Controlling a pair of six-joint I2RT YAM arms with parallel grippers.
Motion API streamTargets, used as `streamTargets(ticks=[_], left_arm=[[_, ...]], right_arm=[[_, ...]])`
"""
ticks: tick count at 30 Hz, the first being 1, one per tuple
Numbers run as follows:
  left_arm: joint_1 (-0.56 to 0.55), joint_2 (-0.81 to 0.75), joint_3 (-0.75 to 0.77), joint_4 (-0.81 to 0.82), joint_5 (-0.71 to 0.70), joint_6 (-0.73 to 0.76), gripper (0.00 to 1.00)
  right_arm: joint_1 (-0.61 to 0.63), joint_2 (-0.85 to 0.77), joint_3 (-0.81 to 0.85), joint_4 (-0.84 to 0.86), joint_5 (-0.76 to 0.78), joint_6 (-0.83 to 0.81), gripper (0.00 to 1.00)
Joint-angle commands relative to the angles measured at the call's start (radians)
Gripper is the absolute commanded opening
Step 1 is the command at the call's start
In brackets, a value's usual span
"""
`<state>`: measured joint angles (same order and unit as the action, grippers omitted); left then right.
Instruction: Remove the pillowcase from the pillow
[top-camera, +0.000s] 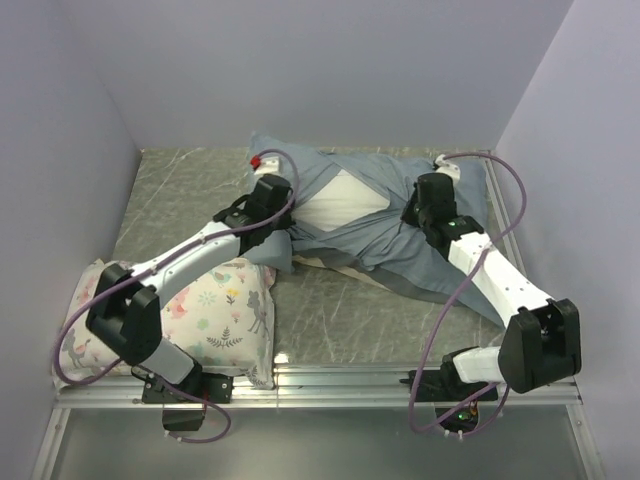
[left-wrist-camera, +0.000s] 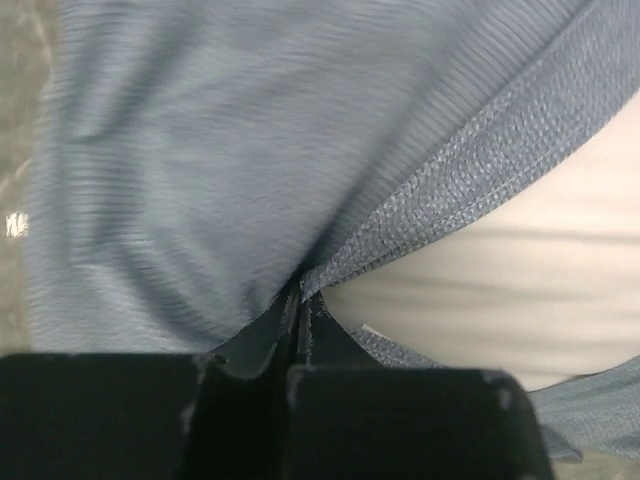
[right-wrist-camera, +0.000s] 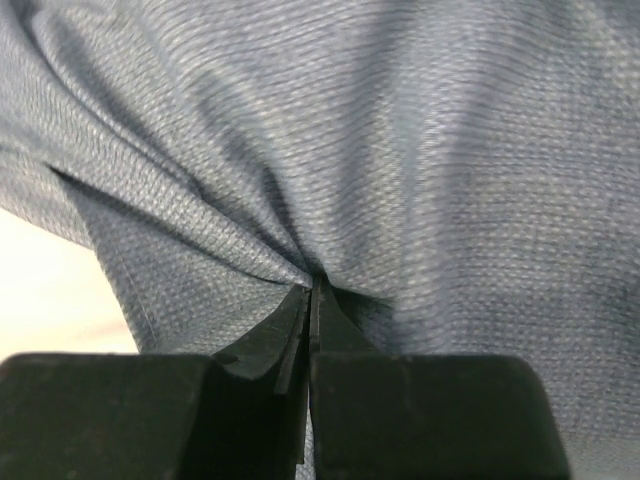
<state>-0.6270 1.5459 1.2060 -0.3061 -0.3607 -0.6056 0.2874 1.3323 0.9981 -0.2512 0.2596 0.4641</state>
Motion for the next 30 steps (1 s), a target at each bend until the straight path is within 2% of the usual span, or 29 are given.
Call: streamTargets(ticks=[1, 2, 5, 8, 13, 15, 16, 19, 22, 27, 30], left_arm=[[0.120, -0.104, -0.130, -0.030, 0.000, -0.046, 0.00], [0.172, -0.118, -0.163, 0.013, 0.020, -0.052, 0.01], [0.219, -0.129, -0.272, 0.106, 0.069, -0.071, 0.00], [0.208, -0.064, -0.304, 0.172, 0.155, -0.097, 0.01], [0.170, 0.020, -0.306, 0.332, 0.193, -0.100, 0.00], [0.158, 0.037, -0.284, 0.357, 0.207, -0.089, 0.00], [0.148, 0.046, -0.277, 0.367, 0.209, -0.074, 0.00], [0.139, 0.066, -0.244, 0.363, 0.207, -0.050, 0.01], [0.136, 0.072, -0.234, 0.371, 0.213, -0.036, 0.00], [0.135, 0.065, -0.243, 0.397, 0.227, -0.025, 0.01], [0.135, 0.059, -0.243, 0.404, 0.236, -0.023, 0.01]], right_arm=[[-0.154, -0.057, -0.049, -0.057, 0.041, -0.022, 0.00], [-0.162, -0.062, -0.050, -0.053, 0.038, -0.021, 0.00], [-0.160, -0.067, -0.042, -0.056, 0.006, -0.016, 0.00], [-0.137, -0.070, -0.050, -0.045, -0.011, -0.016, 0.00], [-0.042, -0.116, -0.047, -0.051, 0.027, -0.030, 0.02], [0.020, -0.137, -0.032, -0.059, 0.033, -0.039, 0.09], [0.050, -0.159, -0.026, -0.059, 0.041, -0.057, 0.20], [0.148, -0.185, 0.029, -0.077, 0.079, -0.099, 0.41], [0.228, -0.209, 0.092, -0.094, 0.092, -0.140, 0.54], [0.344, -0.222, 0.180, -0.040, 0.044, -0.214, 0.67], [0.409, -0.139, 0.281, -0.060, 0.014, -0.263, 0.73]])
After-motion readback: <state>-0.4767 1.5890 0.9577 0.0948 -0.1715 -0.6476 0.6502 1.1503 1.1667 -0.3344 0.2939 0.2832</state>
